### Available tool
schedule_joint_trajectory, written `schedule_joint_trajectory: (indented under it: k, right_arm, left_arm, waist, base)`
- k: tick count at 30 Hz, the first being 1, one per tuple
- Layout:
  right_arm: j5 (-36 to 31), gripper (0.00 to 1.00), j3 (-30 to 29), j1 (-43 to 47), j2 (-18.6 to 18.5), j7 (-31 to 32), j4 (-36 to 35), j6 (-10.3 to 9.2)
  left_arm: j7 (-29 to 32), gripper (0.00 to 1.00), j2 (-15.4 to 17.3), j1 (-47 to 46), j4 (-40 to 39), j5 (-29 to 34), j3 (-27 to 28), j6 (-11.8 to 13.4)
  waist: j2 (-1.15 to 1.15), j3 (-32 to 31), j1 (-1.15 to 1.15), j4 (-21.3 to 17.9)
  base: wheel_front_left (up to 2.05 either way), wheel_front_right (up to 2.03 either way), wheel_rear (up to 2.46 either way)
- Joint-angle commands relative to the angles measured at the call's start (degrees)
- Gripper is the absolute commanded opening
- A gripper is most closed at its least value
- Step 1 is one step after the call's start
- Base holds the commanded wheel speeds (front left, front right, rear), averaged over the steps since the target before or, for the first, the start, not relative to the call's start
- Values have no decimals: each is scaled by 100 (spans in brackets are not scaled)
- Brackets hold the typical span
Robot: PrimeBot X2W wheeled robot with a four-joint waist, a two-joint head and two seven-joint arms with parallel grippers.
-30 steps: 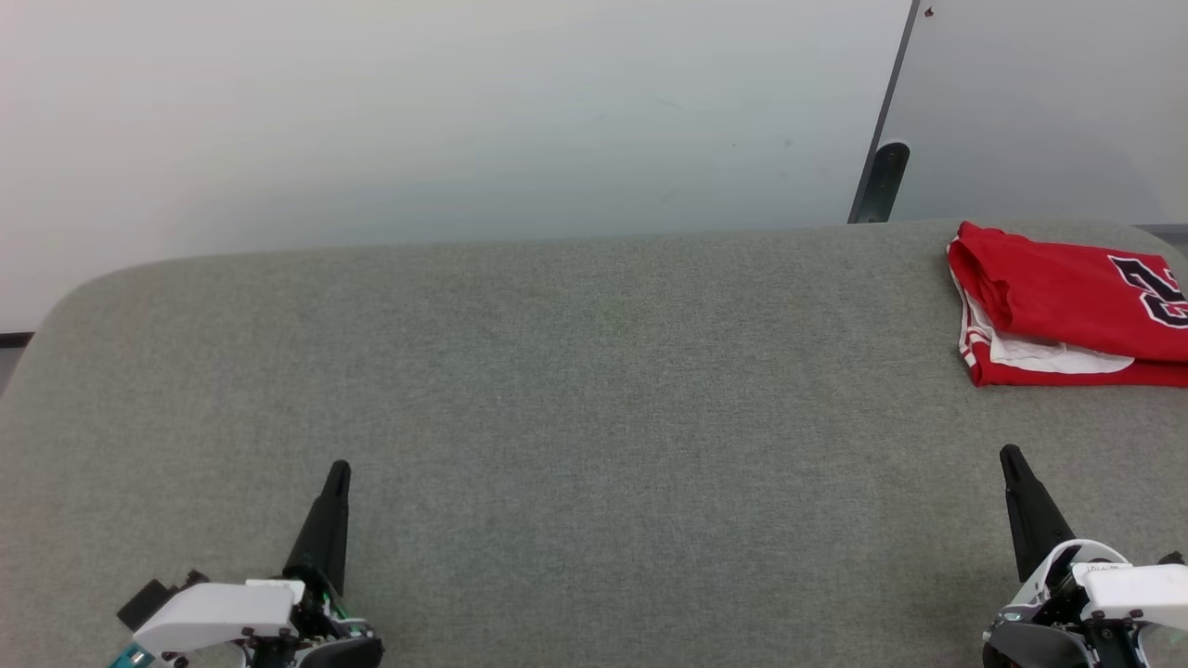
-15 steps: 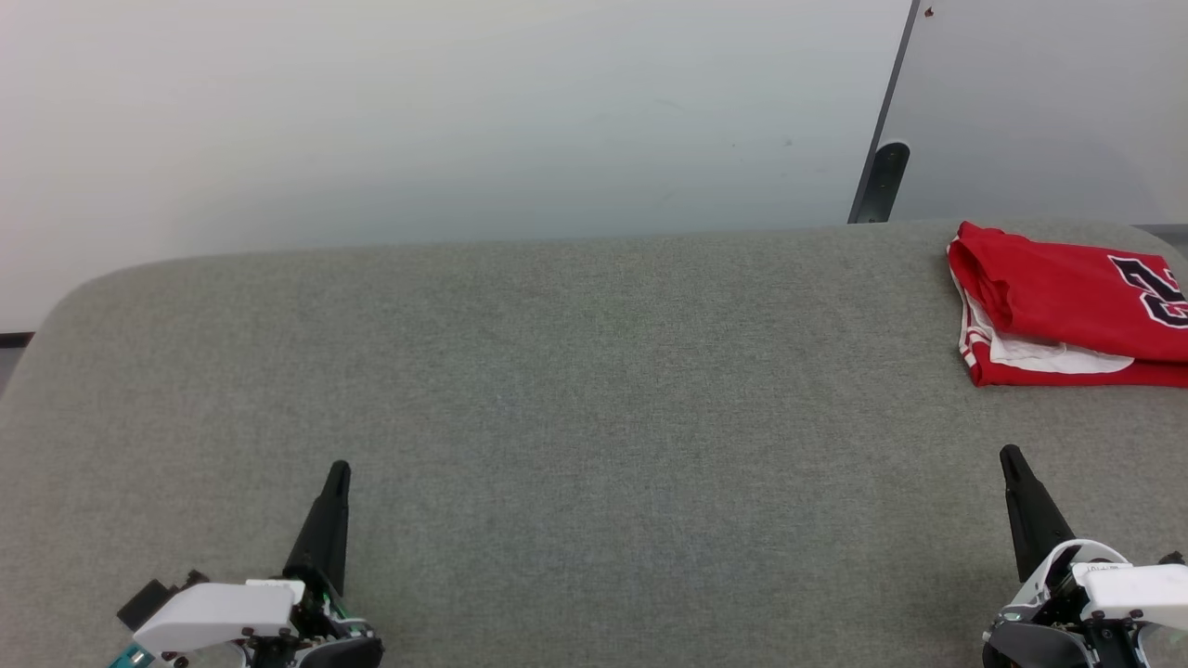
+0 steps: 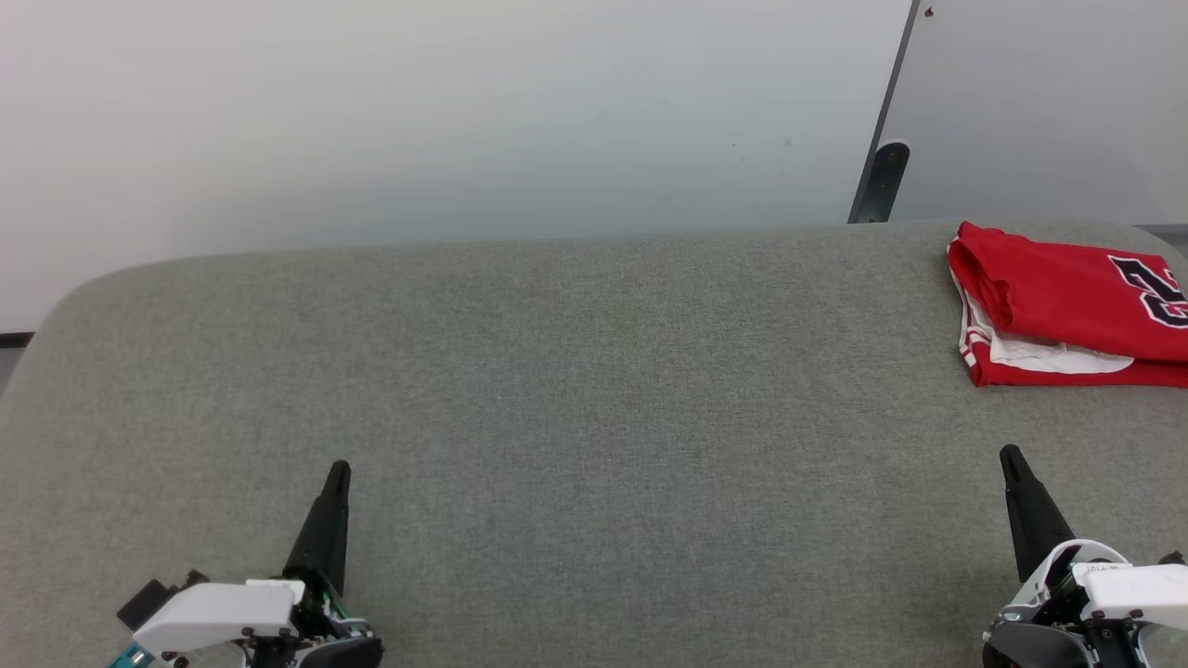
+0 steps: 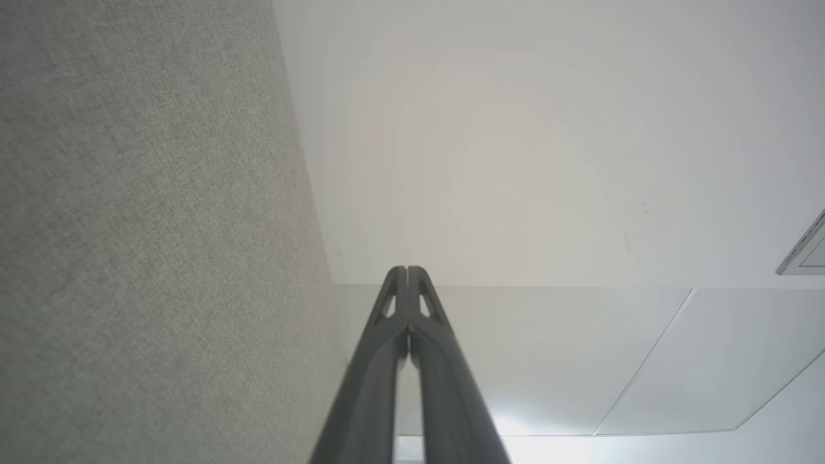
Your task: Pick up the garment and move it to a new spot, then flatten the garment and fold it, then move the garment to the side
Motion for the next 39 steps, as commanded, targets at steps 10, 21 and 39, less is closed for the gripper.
schedule_joint_trajectory:
  k: [10,21,39]
  right_arm:
    - [31,0,6,53,20,13,-18,3]
    - [31,0,6,53,20,12,-18,3]
    - [31,0,7,53,20,12,-18,4]
  left_arm:
    - [8,0,4,-54,9,-20,12,-19]
    - [8,0,4,-54,9,-20,11,-19]
    - [8,0,4,-54,9,-20,10,-19]
  waist:
    - [0,0,0,0]
    - [0,0,0,0]
    - [0,0,0,0]
  base:
    - [0,0,0]
    - [0,0,0]
    - [0,0,0]
